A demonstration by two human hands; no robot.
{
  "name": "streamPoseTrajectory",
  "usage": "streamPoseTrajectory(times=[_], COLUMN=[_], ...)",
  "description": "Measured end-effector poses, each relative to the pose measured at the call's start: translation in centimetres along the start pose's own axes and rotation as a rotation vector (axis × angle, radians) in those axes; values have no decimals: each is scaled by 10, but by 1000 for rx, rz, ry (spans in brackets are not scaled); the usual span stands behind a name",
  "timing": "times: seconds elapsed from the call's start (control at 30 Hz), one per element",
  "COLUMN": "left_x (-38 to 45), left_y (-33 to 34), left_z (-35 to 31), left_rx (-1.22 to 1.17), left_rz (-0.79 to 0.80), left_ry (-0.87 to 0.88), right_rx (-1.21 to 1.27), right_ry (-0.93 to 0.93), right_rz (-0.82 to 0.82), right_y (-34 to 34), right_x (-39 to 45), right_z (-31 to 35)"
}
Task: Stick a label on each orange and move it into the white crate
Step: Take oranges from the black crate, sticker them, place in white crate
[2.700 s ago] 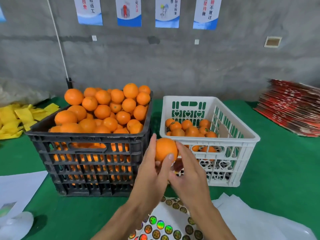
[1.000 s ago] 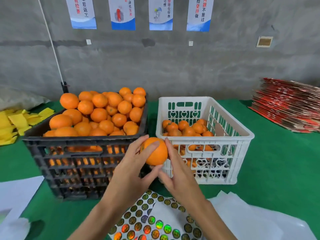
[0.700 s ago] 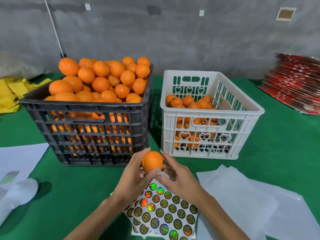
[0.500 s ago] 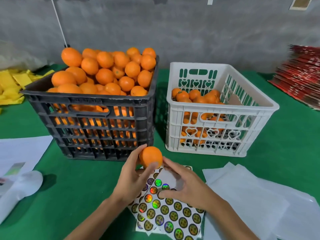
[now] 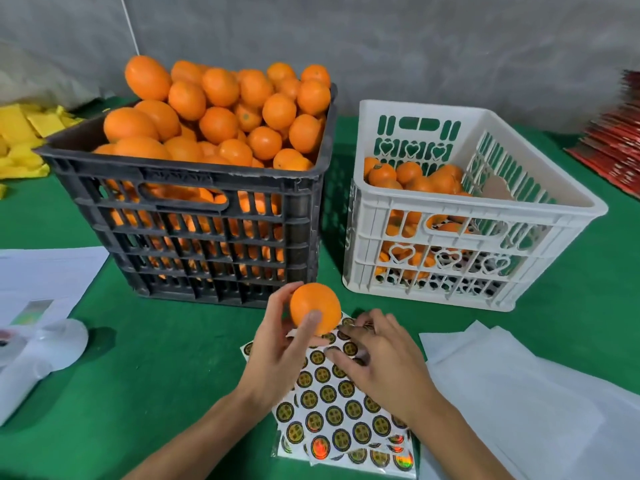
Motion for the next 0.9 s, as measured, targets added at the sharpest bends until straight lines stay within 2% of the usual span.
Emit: streamPoseTrajectory(times=[0.2, 0.3, 0.43, 0.57, 0.8, 0.9], left_x=[-3, -1, 1, 1, 0, 0], left_y=[11, 10, 11, 11, 11, 11], left_z=[7, 11, 15, 16, 14, 14], left_rx=[38, 26, 24, 21, 46, 50], left_rz=[64, 57, 60, 60, 59, 62], left_ry=[-66, -72, -70, -70, -66, -74], right_rx=[96, 63, 230, 358, 432, 552], right_ry=[-23, -91, -121, -77, -27, 86], right_rz=[98, 74, 67, -2, -118, -209], right_y=[-3, -4, 0, 6, 7, 2], right_x=[2, 6, 12, 16, 20, 21], right_z=[-11, -15, -25, -29, -24, -25])
Point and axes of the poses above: each hand's wrist, its own x-axis towards the middle knuckle, its own y-axis out of the palm, z = x × y, the point moved 5 cm from there along x, towards the middle knuckle, and after that the axes turned 1 degree about x, right-handed, at the moved point
